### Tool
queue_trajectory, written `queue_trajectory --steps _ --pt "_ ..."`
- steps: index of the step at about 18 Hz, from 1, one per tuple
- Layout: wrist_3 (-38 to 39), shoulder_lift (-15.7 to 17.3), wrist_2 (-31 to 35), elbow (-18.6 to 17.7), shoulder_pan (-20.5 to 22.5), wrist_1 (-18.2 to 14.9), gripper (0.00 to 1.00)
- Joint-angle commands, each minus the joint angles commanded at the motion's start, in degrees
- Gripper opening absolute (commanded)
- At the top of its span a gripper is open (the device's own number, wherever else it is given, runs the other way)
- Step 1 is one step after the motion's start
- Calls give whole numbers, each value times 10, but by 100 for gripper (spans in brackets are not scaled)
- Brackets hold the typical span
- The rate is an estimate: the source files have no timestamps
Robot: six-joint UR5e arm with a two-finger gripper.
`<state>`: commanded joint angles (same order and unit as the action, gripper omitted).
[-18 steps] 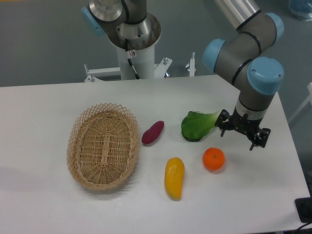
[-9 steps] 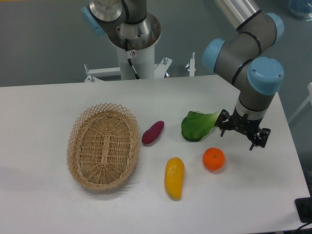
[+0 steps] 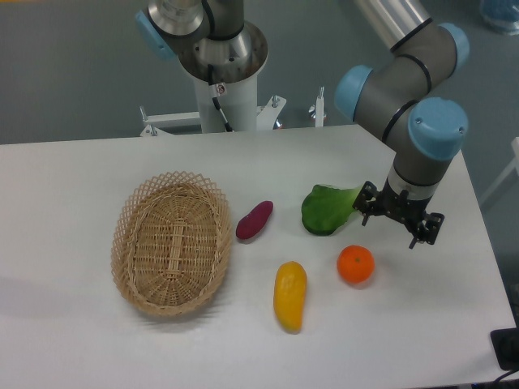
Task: Pick up the orange from the table
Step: 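Move the open gripper down over the orange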
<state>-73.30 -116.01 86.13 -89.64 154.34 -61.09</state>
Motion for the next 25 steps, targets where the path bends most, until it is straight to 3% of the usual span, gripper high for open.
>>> queue_trajectory --steps 10,19,23,25 --pt "2 -2 3 -23 -2 12 100" --pt "3 -28 1 -31 -31 23 100" --pt "2 -37 3 -63 -37 109 100" --pt "2 -38 3 -65 -37 122 100"
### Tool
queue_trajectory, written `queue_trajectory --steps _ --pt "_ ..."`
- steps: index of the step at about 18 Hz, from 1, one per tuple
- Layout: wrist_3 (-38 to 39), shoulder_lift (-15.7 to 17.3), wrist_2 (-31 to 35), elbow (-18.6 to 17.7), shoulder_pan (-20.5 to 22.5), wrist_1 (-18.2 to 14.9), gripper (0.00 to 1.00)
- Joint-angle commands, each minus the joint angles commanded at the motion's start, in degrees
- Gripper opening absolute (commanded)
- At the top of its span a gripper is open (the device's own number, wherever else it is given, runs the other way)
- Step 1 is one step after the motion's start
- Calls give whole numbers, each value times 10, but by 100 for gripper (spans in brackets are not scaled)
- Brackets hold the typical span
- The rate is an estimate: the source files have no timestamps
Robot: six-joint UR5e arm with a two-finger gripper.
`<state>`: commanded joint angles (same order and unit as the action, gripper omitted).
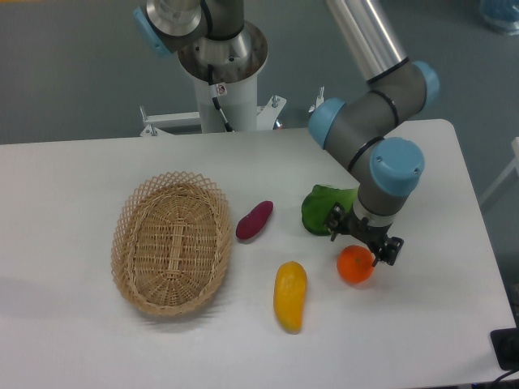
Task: Pick up the orange from the table
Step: 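Move the open gripper down over the orange, then close the gripper fingers around the orange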
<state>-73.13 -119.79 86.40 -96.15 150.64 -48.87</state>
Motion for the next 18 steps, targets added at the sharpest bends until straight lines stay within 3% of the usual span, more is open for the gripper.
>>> queue_trajectory --steps 16,18 --pt "14 -22 32 1 -17 6 100" --pt "15 -25 32 3 -18 6 91"
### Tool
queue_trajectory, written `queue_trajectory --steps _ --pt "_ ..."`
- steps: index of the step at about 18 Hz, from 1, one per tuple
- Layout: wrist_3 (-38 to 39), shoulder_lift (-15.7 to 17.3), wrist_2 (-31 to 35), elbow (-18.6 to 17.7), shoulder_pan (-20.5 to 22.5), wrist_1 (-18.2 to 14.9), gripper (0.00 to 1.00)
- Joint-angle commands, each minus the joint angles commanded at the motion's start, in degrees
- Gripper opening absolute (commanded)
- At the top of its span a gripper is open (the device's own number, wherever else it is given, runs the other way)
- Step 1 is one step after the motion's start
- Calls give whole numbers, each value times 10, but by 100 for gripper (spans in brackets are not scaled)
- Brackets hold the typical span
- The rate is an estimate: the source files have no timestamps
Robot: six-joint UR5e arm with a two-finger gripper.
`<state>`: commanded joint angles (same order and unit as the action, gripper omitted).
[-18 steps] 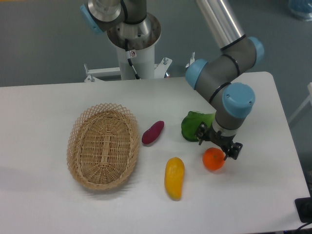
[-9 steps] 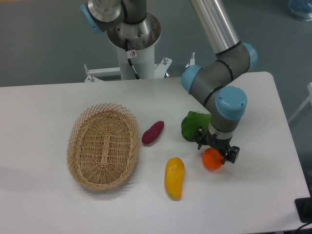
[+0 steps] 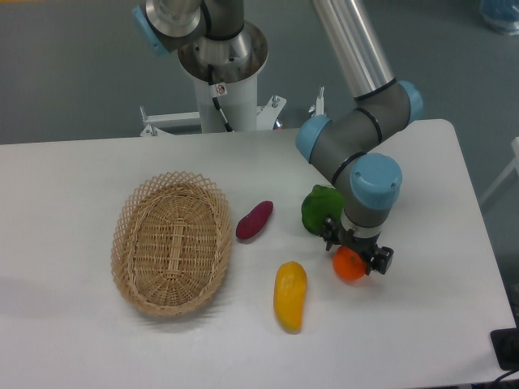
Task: Pick up the orange from the table
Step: 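Close the gripper fingers around the orange, then lift the grasped orange up off the table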
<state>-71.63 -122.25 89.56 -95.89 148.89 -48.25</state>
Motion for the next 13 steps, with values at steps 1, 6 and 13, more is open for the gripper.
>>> queue_trajectory --steps 1,6,13 --pt "0 0 3 0 0 -1 80" --pt "6 5 2 14 0 -4 57" --pt "0 23 0 38 8 -20 57"
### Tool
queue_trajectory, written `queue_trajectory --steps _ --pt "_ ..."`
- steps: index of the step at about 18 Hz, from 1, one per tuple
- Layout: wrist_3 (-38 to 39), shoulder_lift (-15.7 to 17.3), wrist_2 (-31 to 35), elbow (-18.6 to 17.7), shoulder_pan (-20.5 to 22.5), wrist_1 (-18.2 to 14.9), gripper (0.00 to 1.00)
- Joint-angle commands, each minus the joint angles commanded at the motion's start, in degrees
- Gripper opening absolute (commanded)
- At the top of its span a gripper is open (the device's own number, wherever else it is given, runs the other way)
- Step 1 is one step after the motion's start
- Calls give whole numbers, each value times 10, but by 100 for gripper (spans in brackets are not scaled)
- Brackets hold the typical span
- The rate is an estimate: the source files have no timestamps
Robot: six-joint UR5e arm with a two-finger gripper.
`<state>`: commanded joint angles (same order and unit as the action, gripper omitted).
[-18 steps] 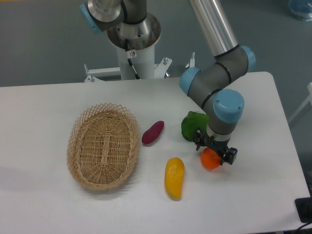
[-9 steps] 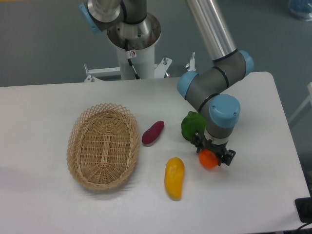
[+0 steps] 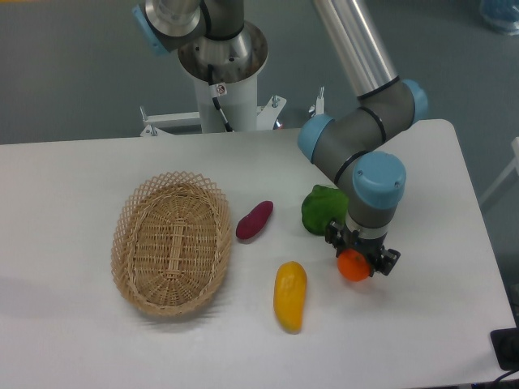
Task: Pick up the orange from the table
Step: 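Lift the grasped orange up off the table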
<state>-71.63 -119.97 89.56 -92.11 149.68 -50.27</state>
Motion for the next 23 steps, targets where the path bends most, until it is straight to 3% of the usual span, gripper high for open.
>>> queue_trajectory --steps 6,11,23 --pt "-3 8 0 25 10 -25 57" --pt "-4 6 -3 89 28 -103 61" --pt "-7 3 3 117 33 -112 59"
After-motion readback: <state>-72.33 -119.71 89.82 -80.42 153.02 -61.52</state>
